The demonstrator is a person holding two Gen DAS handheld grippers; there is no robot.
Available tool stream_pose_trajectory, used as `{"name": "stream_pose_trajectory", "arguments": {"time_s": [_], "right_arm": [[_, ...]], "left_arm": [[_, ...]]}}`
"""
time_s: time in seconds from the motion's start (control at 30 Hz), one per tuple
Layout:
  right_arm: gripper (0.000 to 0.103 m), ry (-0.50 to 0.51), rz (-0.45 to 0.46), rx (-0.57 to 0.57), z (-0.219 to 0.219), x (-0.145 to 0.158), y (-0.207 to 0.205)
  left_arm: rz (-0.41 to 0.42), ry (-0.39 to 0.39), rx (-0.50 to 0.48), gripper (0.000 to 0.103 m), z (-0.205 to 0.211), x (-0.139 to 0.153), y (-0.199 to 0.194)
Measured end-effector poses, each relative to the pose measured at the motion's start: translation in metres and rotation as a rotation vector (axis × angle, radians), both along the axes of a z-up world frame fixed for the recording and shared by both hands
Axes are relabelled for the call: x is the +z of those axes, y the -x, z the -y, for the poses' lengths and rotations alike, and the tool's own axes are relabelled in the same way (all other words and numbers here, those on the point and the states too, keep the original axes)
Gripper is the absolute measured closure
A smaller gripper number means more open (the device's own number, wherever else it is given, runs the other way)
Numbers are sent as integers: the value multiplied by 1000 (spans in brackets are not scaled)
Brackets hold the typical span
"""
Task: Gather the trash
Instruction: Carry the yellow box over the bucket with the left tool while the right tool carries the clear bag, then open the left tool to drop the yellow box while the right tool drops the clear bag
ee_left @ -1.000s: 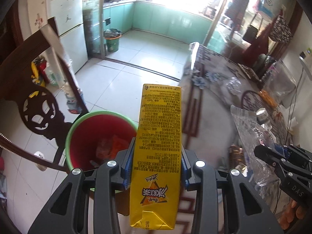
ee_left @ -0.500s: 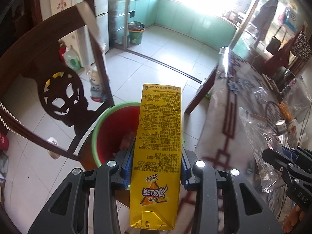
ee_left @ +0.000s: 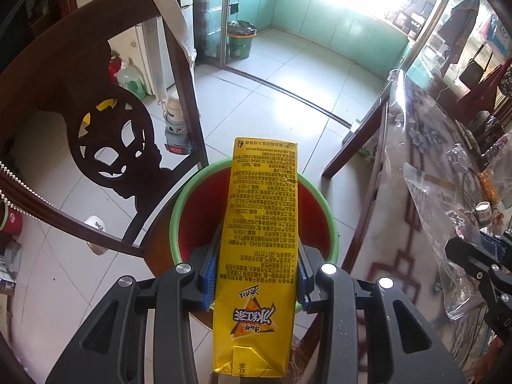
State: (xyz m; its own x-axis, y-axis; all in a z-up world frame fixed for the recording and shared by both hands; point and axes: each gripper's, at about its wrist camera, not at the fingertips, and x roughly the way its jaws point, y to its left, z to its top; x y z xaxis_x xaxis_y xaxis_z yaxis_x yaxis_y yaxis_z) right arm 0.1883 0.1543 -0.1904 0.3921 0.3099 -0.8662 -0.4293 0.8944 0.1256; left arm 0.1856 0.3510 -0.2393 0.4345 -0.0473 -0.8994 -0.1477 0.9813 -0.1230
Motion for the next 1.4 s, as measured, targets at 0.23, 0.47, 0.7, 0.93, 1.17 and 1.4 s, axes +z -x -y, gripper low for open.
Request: {"name": "stream_pose_trajectory", "arguments": {"time_s": [0.23, 0.47, 0.7, 0.93, 1.17, 1.4], "right_arm": [[79, 3, -20, 5, -10, -9, -12], [79, 8, -25, 15, -17, -12, -17], [79, 13, -26, 31, -24, -12, -20], [79, 21, -30, 52, -32, -14, -21], [79, 25, -34, 70, -40, -16, -23], [79, 26, -37, 80, -45, -20, -24]], "left_arm": [[-28, -3, -8, 67, -3, -10, -11], [-36, -3, -12, 67, -5, -13, -18], [-62, -14, -10, 67, -7, -25, -22], [-106, -3, 5, 67, -13, -42, -20], [-118, 3, 16, 67, -19, -45, -17], [-115, 5, 22, 67, -21, -44, -18]]}}
